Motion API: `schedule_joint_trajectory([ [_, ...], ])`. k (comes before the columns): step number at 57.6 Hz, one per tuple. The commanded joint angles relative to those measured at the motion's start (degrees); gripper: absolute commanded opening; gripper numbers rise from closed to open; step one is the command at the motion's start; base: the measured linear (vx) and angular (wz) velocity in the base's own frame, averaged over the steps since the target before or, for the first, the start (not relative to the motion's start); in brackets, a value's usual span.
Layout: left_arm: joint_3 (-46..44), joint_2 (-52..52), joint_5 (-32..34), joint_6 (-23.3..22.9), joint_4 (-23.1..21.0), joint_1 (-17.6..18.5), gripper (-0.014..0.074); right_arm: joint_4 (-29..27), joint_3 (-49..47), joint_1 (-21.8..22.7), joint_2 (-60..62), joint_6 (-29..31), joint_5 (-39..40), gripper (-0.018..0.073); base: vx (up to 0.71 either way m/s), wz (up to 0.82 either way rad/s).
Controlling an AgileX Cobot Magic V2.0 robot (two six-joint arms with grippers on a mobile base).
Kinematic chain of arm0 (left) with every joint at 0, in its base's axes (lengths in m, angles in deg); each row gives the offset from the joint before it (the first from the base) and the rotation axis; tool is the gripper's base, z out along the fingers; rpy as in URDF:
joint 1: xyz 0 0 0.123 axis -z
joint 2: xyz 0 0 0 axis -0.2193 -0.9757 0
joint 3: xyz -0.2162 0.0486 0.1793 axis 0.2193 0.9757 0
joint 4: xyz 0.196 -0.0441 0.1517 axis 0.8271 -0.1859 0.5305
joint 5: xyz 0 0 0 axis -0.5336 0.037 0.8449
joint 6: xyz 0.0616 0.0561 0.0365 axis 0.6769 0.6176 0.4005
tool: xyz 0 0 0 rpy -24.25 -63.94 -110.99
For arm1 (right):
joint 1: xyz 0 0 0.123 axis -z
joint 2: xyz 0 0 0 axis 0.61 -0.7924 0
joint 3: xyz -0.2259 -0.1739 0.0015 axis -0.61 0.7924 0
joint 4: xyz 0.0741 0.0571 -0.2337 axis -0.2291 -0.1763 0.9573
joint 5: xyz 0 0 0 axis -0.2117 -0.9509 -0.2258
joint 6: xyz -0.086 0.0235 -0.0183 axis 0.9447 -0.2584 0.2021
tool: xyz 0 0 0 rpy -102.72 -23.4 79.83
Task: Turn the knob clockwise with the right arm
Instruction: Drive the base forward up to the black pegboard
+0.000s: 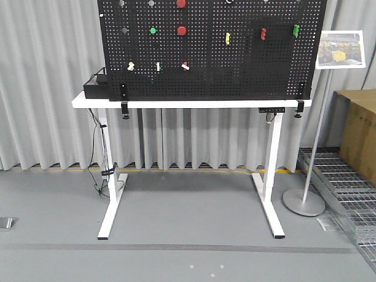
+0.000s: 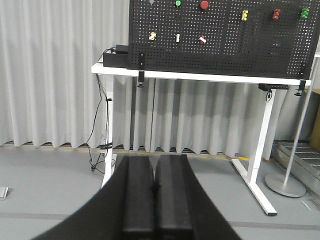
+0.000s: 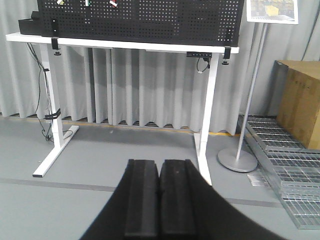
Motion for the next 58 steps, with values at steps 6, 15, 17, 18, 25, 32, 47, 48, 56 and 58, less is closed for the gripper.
schedule_joint_trajectory([
  [6,0.7,0.0,4.7,-0.6,-0.4,-0.1,-0.0006,0.5,0.3,0.0,0.6,0.1,4.8,-0.0009,0.0,0.0],
  [15,0.7,0.0,4.7,-0.6,-0.4,-0.1,-0.0006,0.5,0.3,0.0,0.6,0.1,4.8,-0.0009,0.0,0.0],
  [17,0.7,0.0,4.7,-0.6,-0.4,-0.1,-0.0006,0.5,0.3,0.0,0.6,0.1,4.8,-0.0009,0.0,0.0],
  [18,0.7,0.0,4.7,-0.6,-0.4,-0.1,-0.0006,0.5,0.3,0.0,0.6,0.1,4.8,-0.0009,0.0,0.0],
  [25,0.7,0.0,4.7,-0.6,-0.4,-0.1,-0.0006,0.5,0.3,0.0,0.6,0.1,4.8,-0.0009,0.0,0.0],
  [32,0.7,0.0,4.7,-0.6,-0.4,-0.1,-0.0006,0.5,0.3,0.0,0.6,0.2,4.8,-0.0009,0.0,0.0],
  [47,0.7,0.0,4.7,-0.6,-0.4,-0.1,-0.0006,0.5,0.3,0.0,0.6,0.2,4.8,-0.0009,0.06,-0.01],
  [48,0.7,0.0,4.7,-0.6,-0.4,-0.1,-0.0006,0.5,0.3,0.0,0.6,0.2,4.8,-0.0009,0.14,-0.03],
  [56,0.7,0.0,4.7,-0.6,-0.4,-0.1,-0.0006,0.5,0.3,0.0,0.6,0.2,4.8,-0.0009,0.18,-0.03],
  [58,0.7,0.0,4.7,-0.6,-0.4,-0.1,-0.0006,0.5,0.3,0.0,0.6,0.2,4.8,-0.0009,0.24,-0.04],
])
